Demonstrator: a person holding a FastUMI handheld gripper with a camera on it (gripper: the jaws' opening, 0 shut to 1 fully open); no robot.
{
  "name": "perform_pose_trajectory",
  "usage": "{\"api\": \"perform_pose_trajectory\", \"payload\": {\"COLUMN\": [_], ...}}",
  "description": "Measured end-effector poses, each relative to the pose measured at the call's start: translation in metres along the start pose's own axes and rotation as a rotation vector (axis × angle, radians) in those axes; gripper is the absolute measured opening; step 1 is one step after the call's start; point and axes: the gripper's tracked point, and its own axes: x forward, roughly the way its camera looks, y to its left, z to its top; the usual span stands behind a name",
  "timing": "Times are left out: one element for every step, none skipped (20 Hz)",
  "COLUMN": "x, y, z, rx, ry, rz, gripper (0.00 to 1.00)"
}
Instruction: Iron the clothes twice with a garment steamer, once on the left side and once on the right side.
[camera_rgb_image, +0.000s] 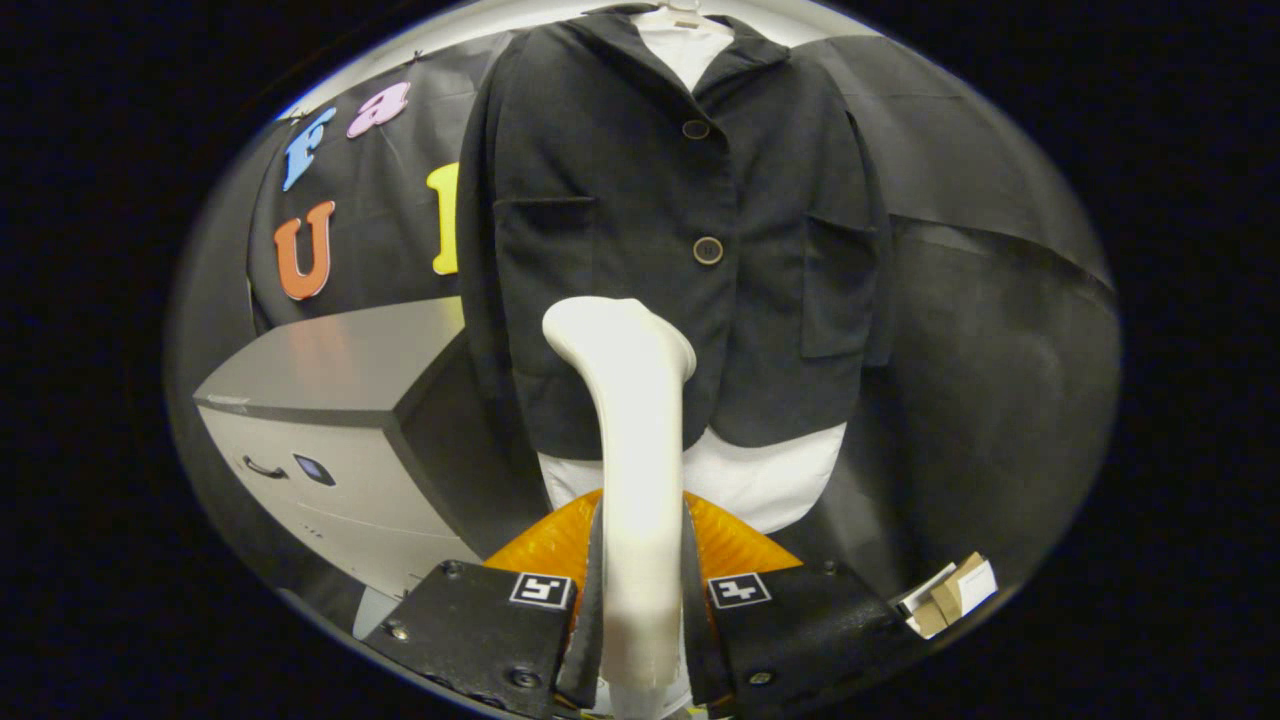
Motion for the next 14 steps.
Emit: {"api": "perform_pose_trajectory", "payload": {"x": [0.001,0.004,0.005,0.006,0.007,0.008,0.009,0.009,0.01,0.012,0.012,0.014,0.016,0.016], "y": [-0.001,-0.001,-0.002,-0.002,-0.001,-0.001,-0.002,-0.002,-0.003,-0.004,-0.003,-0.002,0.001,0.001], "z": [-0.005,-0.009,-0.014,-0.019,-0.025,-0.029,-0.034,-0.037,-0.043,-0.047,-0.052,-0.056,-0.06,-0.064], "rx": [-0.004,-0.007,-0.009,-0.011,-0.014,-0.015,-0.017,-0.02,-0.025,-0.03,-0.035,-0.038,-0.046,-0.053], "ry": [0.007,0.018,0.03,0.044,0.056,0.069,0.081,0.092,0.102,0.11,0.12,0.128,0.138,0.15], "rz": [-0.002,-0.004,-0.006,-0.009,-0.013,-0.015,-0.016,-0.017,-0.018,-0.021,-0.022,-0.024,-0.026,-0.03], "gripper": [0.36,0.37,0.37,0.37,0.37,0.37,0.36,0.37,0.37,0.37,0.37,0.37,0.37,0.37]}}
